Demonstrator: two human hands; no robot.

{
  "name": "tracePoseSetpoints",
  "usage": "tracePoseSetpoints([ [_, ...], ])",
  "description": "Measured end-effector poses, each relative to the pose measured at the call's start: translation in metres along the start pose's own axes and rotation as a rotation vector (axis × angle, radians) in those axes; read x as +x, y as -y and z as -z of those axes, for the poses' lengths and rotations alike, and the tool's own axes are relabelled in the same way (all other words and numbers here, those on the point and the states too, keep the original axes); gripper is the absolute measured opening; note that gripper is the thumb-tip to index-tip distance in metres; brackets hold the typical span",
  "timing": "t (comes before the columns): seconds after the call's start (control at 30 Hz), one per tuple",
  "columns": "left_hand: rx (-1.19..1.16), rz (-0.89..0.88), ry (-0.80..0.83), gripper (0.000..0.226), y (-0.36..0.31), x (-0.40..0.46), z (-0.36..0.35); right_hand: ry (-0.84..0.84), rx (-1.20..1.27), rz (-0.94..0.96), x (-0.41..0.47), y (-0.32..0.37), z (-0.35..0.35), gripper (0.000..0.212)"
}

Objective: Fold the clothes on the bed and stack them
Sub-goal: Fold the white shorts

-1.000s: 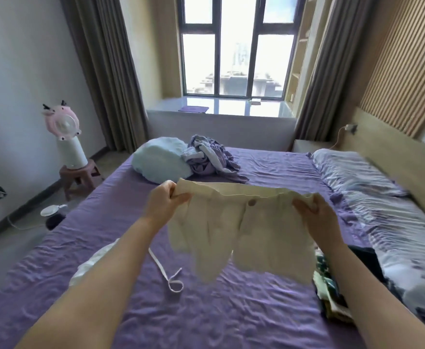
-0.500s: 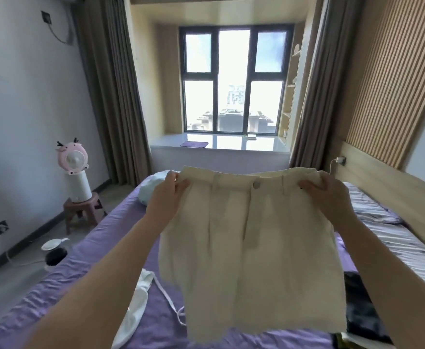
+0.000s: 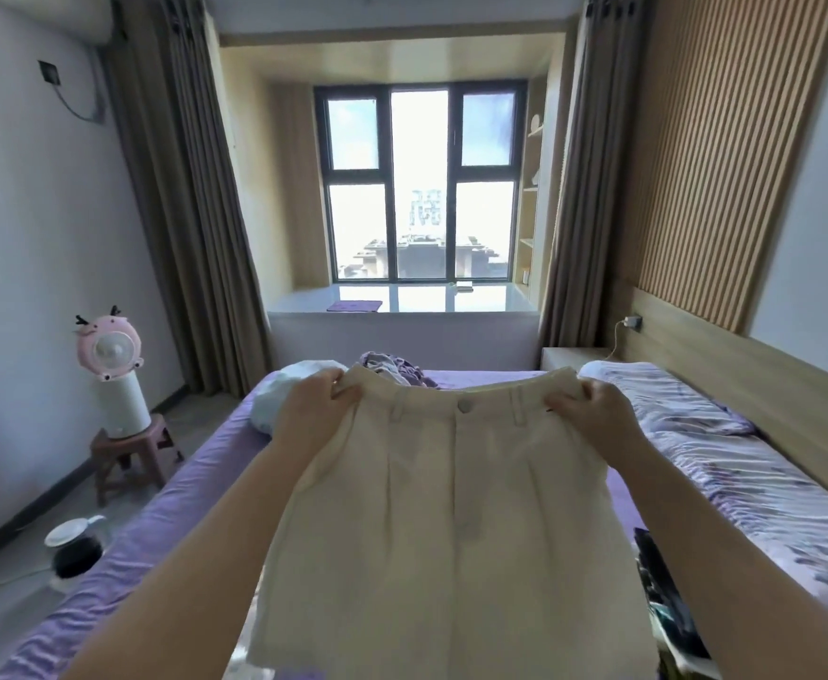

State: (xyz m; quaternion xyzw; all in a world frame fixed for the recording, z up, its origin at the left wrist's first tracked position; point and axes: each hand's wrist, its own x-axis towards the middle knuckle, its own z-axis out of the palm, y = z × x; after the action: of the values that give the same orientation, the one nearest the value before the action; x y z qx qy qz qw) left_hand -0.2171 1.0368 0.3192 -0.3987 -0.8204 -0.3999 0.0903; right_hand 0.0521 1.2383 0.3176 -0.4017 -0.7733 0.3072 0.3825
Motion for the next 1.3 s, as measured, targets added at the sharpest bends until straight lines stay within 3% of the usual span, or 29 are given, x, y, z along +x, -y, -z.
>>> tracePoseSetpoints([
  [0.07,-0.099,0.112,-0.032,0.016,-0.008,-0.002,-0.009,-0.047,0.072,-0.075,-0.004,0.008,-0.011,0.016],
  [0.2,-0.322,0.240,-0.055,0.022,-0.029,-0.015,-0.030,-0.054,0.253,-0.138,-0.018,0.029,-0.035,0.025],
  [0.3,-0.539,0.245,0.014,0.027,-0.048,-0.030,-0.045,0.021,0.310,-0.114,-0.034,0.051,-0.059,0.033],
  [0.4,-0.661,0.182,0.070,0.021,-0.064,-0.042,-0.061,0.050,0.184,0.013,-0.051,0.063,-0.082,0.028],
  [0.63,-0.799,0.174,0.204,0.025,-0.065,-0.045,-0.067,0.022,0.182,0.042,-0.063,0.059,-0.091,0.024],
  [0.8,-0.932,0.200,0.345,0.031,-0.067,-0.045,-0.067,0.224,0.344,0.109,-0.074,0.056,-0.095,0.032],
  [0.9,-0.788,0.159,0.312,0.028,-0.063,-0.045,-0.067,0.301,0.306,0.143,-0.071,0.047,-0.096,0.049],
  [1.03,-0.824,0.146,0.317,0.022,-0.061,-0.041,-0.061,-0.001,0.202,0.203,-0.058,0.027,-0.087,0.038],
  [1.1,-0.829,0.135,0.348,0.019,-0.060,-0.040,-0.058,-0.048,0.224,0.135,-0.049,0.015,-0.082,0.059],
  [1.23,-0.903,0.119,0.376,0.016,-0.052,-0.042,-0.051,0.283,0.566,-0.116,-0.042,-0.002,-0.075,0.115],
  [1.3,-0.942,0.125,0.378,0.016,-0.047,-0.043,-0.047,0.405,0.688,-0.175,-0.046,-0.013,-0.075,0.117],
])
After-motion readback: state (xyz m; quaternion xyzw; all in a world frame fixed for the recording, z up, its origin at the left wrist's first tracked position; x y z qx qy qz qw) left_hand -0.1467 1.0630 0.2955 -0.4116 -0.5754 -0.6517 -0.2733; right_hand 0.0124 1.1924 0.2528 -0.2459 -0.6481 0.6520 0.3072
